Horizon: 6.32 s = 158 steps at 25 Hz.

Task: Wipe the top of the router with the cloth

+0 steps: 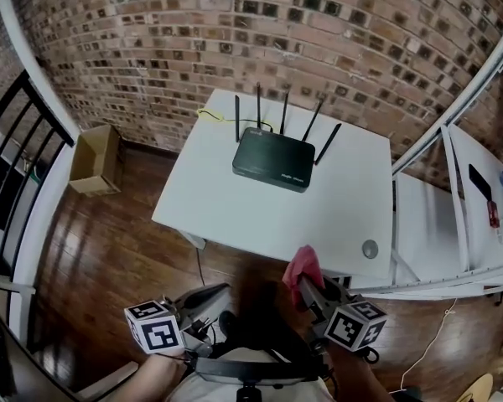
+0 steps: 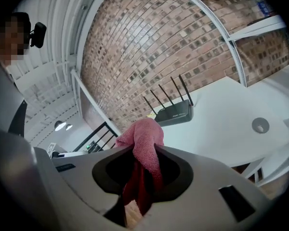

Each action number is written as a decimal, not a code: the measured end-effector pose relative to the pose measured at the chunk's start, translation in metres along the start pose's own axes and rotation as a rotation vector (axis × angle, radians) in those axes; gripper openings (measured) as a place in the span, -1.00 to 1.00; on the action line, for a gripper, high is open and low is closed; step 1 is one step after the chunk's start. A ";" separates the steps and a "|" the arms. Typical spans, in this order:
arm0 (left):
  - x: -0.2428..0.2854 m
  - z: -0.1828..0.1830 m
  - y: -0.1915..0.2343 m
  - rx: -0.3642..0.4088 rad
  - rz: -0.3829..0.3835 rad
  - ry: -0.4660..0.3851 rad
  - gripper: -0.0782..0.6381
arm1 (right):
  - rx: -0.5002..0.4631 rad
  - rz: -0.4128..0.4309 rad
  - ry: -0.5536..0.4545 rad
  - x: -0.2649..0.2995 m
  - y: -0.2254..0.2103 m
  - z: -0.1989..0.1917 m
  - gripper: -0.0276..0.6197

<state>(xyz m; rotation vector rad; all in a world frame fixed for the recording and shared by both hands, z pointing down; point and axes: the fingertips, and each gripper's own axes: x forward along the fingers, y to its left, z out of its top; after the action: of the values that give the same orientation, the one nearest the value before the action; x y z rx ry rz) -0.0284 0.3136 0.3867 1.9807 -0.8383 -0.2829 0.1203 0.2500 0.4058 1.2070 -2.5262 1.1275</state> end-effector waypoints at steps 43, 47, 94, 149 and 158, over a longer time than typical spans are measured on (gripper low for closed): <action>0.133 0.309 0.192 -0.003 -0.078 0.123 -0.66 | -0.106 0.071 -0.201 0.424 -0.002 0.298 -0.58; 0.133 0.314 0.199 -0.007 -0.107 0.146 -0.66 | -0.080 0.054 -0.187 0.440 -0.006 0.291 -0.58; 0.158 0.323 0.205 -0.038 -0.189 0.238 -0.66 | -0.382 -0.221 0.093 0.458 -0.032 0.280 -0.58; 0.161 0.331 0.210 -0.025 -0.179 0.260 -0.66 | -0.399 -0.388 -0.050 0.417 -0.070 0.301 -0.58; 0.158 0.329 0.213 -0.034 -0.165 0.255 -0.66 | -0.699 -0.433 -0.166 0.432 -0.034 0.344 -0.58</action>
<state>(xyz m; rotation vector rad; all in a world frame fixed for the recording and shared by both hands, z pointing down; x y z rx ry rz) -0.1726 -0.0829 0.4083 2.0051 -0.5059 -0.1338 -0.0799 -0.2627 0.3529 1.5329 -2.2626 0.0335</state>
